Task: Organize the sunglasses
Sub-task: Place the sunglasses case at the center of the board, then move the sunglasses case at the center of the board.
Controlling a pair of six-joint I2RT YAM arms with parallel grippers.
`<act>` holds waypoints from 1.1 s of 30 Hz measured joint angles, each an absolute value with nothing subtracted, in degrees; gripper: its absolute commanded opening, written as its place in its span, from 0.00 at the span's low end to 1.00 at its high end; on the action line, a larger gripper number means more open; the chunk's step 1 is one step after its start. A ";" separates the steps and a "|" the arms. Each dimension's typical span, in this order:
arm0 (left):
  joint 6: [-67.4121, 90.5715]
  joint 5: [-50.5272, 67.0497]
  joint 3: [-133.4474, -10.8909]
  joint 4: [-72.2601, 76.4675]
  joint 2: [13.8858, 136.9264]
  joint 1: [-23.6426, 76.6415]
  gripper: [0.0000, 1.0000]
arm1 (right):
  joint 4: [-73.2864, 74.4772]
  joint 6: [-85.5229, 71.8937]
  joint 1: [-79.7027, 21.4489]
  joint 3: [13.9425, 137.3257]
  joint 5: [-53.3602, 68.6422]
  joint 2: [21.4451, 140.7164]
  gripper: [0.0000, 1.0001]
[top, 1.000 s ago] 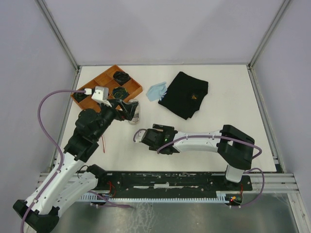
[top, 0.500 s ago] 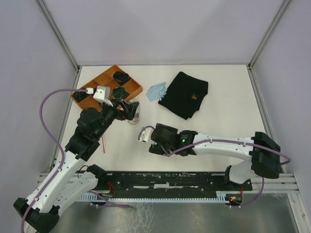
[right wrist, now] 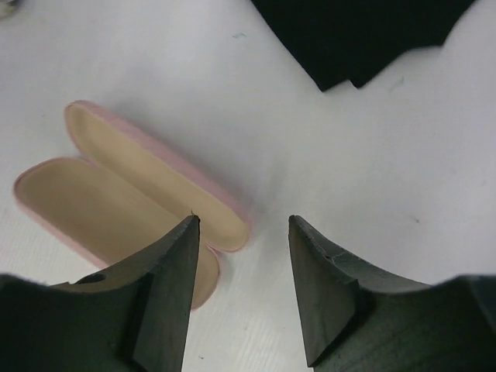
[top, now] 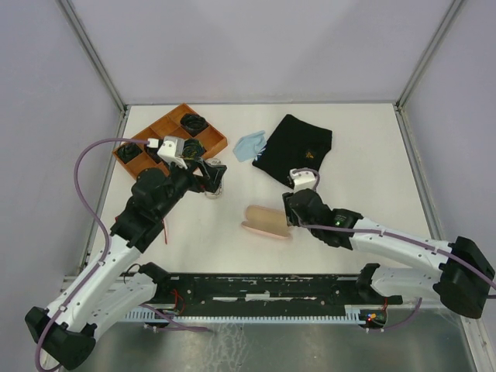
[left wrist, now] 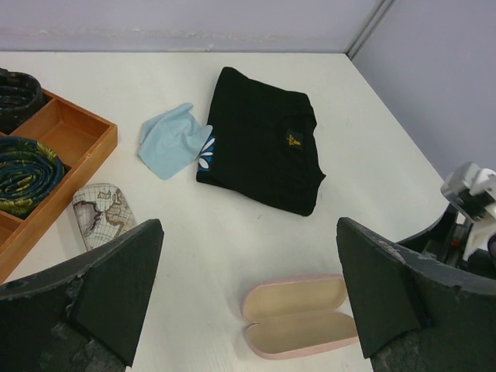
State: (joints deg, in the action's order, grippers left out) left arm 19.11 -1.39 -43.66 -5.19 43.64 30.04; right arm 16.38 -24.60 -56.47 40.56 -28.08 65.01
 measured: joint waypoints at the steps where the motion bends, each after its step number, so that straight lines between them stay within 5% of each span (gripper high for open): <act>1: 19.11 -1.15 -43.66 -5.06 43.88 30.04 1.00 | 16.40 -27.44 -55.02 39.53 -28.05 65.10 0.57; 14: 19.16 -0.12 -42.87 -4.19 44.14 30.04 1.00 | 16.01 -40.91 -49.82 37.45 -22.00 72.40 0.56; 33: 19.20 0.25 -42.68 -4.14 44.25 30.04 1.00 | 15.92 -42.17 -49.76 36.75 -22.06 75.79 0.30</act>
State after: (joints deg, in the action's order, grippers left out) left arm 19.20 0.25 -42.68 -4.14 44.25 30.04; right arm 15.92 -42.17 -49.76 36.75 -22.06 75.79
